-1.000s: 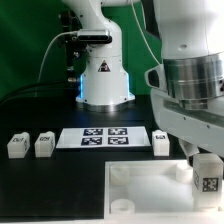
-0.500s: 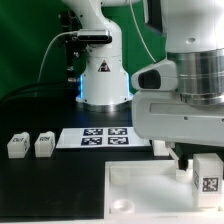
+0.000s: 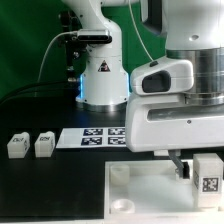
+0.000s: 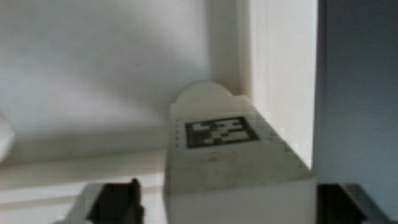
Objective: Assemble one leg
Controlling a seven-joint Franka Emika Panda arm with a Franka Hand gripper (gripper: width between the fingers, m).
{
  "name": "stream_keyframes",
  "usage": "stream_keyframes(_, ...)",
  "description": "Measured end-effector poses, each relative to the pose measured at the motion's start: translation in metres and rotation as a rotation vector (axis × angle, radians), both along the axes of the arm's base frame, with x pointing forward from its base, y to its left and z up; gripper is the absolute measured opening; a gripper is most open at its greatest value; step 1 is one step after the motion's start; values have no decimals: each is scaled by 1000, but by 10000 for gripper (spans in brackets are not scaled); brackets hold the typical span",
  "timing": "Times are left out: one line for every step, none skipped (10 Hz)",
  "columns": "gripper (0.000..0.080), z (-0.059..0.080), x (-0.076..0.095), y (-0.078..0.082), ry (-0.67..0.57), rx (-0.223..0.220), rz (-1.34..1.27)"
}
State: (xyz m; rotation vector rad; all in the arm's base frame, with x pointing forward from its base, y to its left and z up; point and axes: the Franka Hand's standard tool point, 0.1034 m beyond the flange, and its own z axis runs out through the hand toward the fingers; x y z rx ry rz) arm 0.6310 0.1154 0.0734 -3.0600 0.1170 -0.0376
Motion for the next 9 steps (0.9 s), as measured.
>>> stream_keyframes(290,0,0,0,1,1,-9)
stream_keyframes(290,0,0,0,15,11,-177)
stream_keyframes(290,0,0,-1,26,14,-310)
stream_keyframes(290,0,0,-1,34,17,-409)
stream_keyframes(290,0,2,-2,57,29,-631)
stream_keyframes(290,2,2,-3,79,27,-844)
stream_keyframes(290,2,3,-3,103,46,-1036)
stream_keyframes(291,1,2,-2,150,78,-1304)
stream_keyframes(291,0,1,-2,168,88,-1406)
